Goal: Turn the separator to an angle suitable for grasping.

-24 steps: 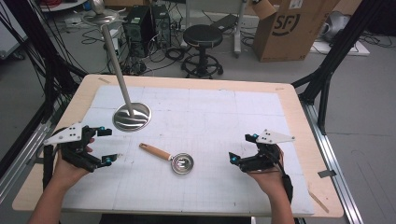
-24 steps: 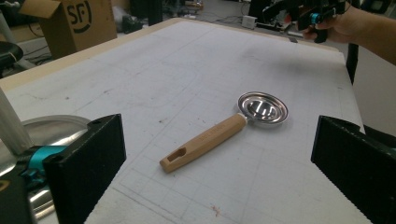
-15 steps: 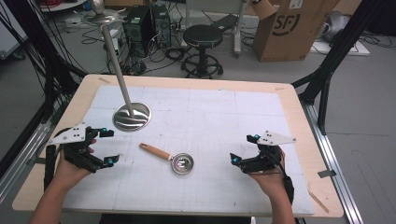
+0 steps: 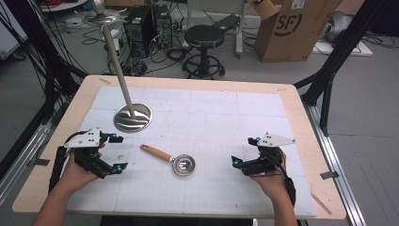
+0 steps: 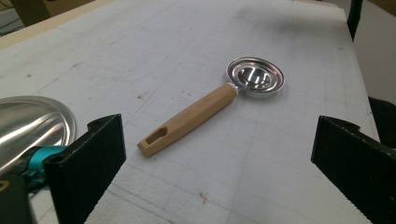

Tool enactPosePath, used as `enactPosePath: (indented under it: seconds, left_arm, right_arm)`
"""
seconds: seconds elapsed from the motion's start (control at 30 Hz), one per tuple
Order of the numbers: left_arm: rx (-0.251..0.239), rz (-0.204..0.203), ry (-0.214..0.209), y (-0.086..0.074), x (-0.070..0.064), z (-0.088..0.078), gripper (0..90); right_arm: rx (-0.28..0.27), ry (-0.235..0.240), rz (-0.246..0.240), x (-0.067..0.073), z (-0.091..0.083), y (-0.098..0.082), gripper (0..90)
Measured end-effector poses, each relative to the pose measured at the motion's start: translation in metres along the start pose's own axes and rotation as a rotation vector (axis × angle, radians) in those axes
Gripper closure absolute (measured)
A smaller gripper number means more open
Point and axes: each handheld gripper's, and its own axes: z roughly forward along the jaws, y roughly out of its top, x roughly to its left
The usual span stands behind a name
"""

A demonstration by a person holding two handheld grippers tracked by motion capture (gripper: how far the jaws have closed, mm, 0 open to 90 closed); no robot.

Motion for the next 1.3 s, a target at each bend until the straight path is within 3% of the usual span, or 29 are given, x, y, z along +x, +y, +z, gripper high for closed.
enactPosePath:
  seconds: [0.17,0.4,0.5,0.67,0.7,0.73,0.9,0.93,0.97,1.0,1.3]
  left_arm:
    - [0.023,0.009,0.001,0.008,0.002,0.006,3.7]
    - [0.053,0.044,-0.003,0.044,0.009,0.014,3.7]
    - [0.044,0.054,-0.007,0.051,0.012,0.016,3.7]
    - [0.133,0.083,-0.022,0.064,0.016,0.033,3.7]
    - [0.133,0.083,-0.022,0.064,0.016,0.033,3.7]
    - [0.187,0.108,-0.020,0.067,0.017,0.040,3.7]
    - [0.239,0.115,-0.027,0.072,0.020,0.054,3.7]
    - [0.278,0.119,-0.023,0.073,0.023,0.060,3.7]
    - [0.278,0.119,-0.023,0.073,0.023,0.060,3.7]
    - [0.310,0.126,-0.023,0.074,0.025,0.066,3.7]
    - [0.385,0.106,-0.031,0.065,0.031,0.084,3.7]
  right_arm:
    - [-0.004,0.001,0.005,0.000,-0.001,0.000,0.1]
    - [0.001,0.000,0.002,0.000,0.000,-0.001,0.1]
    - [0.003,-0.002,0.008,0.000,0.000,-0.001,0.1]
    - [0.000,-0.002,0.013,-0.003,0.000,-0.001,0.1]
    - [0.000,-0.002,0.013,-0.003,0.000,-0.001,0.1]
    - [0.001,-0.001,0.015,-0.003,0.000,-0.001,0.1]
    - [0.001,0.001,0.018,-0.003,0.000,-0.001,0.1]
    - [-0.001,0.005,0.012,-0.004,0.000,-0.001,0.1]
    - [0.000,0.004,0.011,-0.003,0.000,-0.001,0.1]
    - [0.001,0.005,0.014,-0.003,0.000,-0.001,0.1]
    - [0.002,0.019,0.018,-0.004,0.002,-0.002,0.1]
